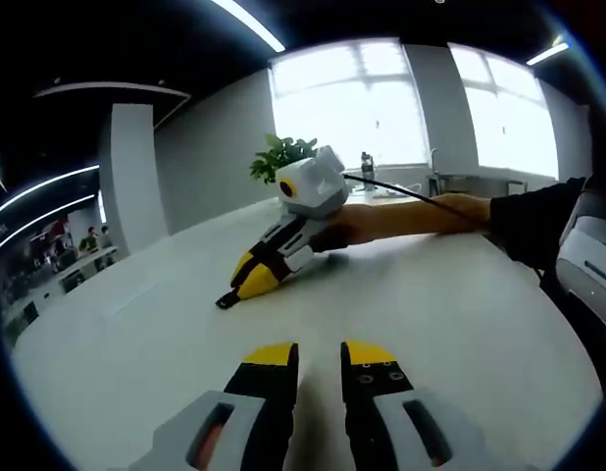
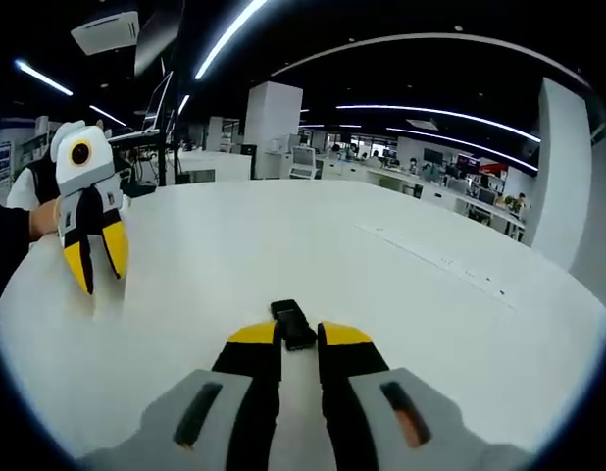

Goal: Snap the two parts of the plastic buckle together until the buckle closes and remains connected.

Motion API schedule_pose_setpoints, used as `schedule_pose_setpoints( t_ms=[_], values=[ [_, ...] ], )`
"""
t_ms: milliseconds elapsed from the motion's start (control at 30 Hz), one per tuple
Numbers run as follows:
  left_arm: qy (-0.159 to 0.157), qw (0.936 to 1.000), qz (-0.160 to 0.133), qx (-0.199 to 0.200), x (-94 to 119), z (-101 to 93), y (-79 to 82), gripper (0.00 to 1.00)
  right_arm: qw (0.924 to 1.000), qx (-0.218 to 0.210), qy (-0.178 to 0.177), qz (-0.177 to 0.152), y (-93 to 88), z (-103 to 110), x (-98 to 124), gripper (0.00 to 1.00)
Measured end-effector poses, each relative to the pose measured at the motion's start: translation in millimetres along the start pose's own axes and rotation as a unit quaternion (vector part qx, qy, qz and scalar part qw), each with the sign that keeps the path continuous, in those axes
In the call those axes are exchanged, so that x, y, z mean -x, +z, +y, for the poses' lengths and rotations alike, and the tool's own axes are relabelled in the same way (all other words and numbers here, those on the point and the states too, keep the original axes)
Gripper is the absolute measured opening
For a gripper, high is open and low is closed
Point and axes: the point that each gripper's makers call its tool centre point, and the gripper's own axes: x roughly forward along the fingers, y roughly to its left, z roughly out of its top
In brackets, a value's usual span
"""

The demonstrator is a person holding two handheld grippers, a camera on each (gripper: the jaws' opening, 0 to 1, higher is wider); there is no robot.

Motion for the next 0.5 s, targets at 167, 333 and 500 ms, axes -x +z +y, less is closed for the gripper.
schedule_pose_setpoints(
  t_ms=[167, 333, 500],
  values=[
    [0.0, 1.0, 0.001, -0.002, 0, -0.1, -0.3, 0.16, 1.0, 0.001, -0.007, 0.001, -0.4, -3, 1, 0.14],
    [0.001, 1.0, 0.002, -0.002, -1, -0.3, -0.5, 0.16, 0.9999, 0.0, -0.014, 0.004, -1.2, -8, 2, 0.14],
    [0.001, 1.0, 0.002, -0.002, -1, 0.5, -0.2, 0.16, 0.9997, 0.004, -0.022, 0.006, -2.1, -12, 3, 0.14]
  ],
)
